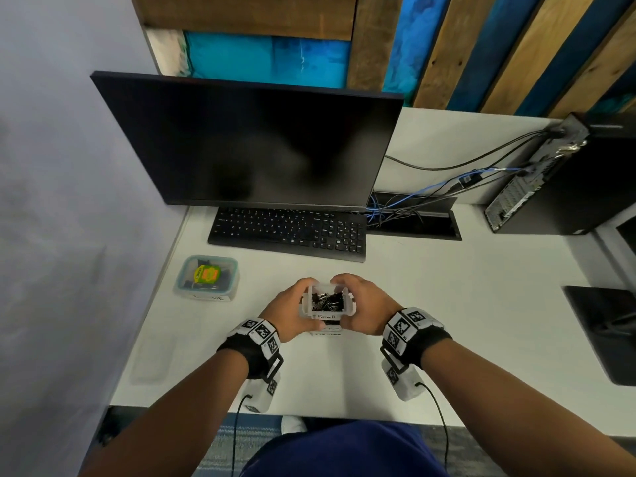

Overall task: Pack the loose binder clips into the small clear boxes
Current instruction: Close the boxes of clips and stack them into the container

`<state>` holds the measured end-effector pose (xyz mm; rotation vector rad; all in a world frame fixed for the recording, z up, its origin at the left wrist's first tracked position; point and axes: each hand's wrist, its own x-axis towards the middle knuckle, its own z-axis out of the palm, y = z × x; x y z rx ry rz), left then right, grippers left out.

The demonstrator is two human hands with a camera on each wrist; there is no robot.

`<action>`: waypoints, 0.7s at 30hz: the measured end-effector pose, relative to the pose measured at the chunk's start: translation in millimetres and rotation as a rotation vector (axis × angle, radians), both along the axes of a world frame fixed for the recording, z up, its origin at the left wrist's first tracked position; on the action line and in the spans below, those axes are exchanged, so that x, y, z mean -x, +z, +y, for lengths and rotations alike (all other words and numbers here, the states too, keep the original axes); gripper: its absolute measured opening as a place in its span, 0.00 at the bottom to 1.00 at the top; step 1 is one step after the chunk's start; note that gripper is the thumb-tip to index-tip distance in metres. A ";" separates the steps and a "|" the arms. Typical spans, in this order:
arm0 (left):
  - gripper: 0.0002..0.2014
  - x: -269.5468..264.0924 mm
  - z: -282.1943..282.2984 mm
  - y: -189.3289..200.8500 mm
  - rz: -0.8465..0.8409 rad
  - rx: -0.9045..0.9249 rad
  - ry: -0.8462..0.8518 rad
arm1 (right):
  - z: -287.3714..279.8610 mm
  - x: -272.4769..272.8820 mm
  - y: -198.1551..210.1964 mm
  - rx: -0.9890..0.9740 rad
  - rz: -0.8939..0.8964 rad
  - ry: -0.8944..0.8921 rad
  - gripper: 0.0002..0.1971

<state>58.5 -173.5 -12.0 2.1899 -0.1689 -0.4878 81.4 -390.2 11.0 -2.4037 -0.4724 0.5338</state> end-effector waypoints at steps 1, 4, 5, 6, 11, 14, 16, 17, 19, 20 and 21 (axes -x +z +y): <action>0.43 0.3 -1.6 -0.4 0.006 0.013 0.000 | -1.7 1.5 -1.7 0.005 0.007 0.001 0.40; 0.41 1.3 -6.9 0.2 -0.013 -0.009 -0.006 | -4.3 5.7 -4.3 -0.001 0.010 0.020 0.41; 0.38 1.5 -8.0 0.4 -0.032 -0.040 -0.012 | -4.2 6.0 -5.3 -0.006 0.007 0.026 0.40; 0.36 1.8 -8.5 0.5 -0.051 -0.068 -0.017 | -4.0 6.1 -6.3 -0.011 0.002 0.029 0.40; 0.31 -1.3 -8.0 4.4 -0.060 -0.119 -0.029 | -4.4 4.0 -10.4 -0.008 0.012 0.035 0.39; 0.30 -1.5 -6.9 4.6 -0.051 -0.118 -0.022 | -3.0 2.3 -12.5 0.012 0.021 0.036 0.36; 0.30 -1.6 -7.4 5.7 -0.045 -0.118 -0.018 | -1.9 1.0 -12.7 0.030 0.019 0.038 0.36; 0.30 -2.8 -7.3 5.9 -0.041 -0.118 -0.017 | -0.9 -0.7 -12.8 0.040 0.013 0.040 0.35; 0.33 -3.9 -7.2 5.9 -0.023 -0.106 -0.022 | 0.3 -2.1 -13.4 0.046 0.017 0.036 0.35; 0.36 -4.1 -7.6 5.6 -0.013 -0.097 -0.025 | 0.5 -2.2 -13.7 0.042 0.018 0.026 0.34; 0.39 -3.1 -7.7 5.0 0.003 -0.088 -0.025 | 0.0 -1.5 -14.8 0.035 0.024 0.008 0.34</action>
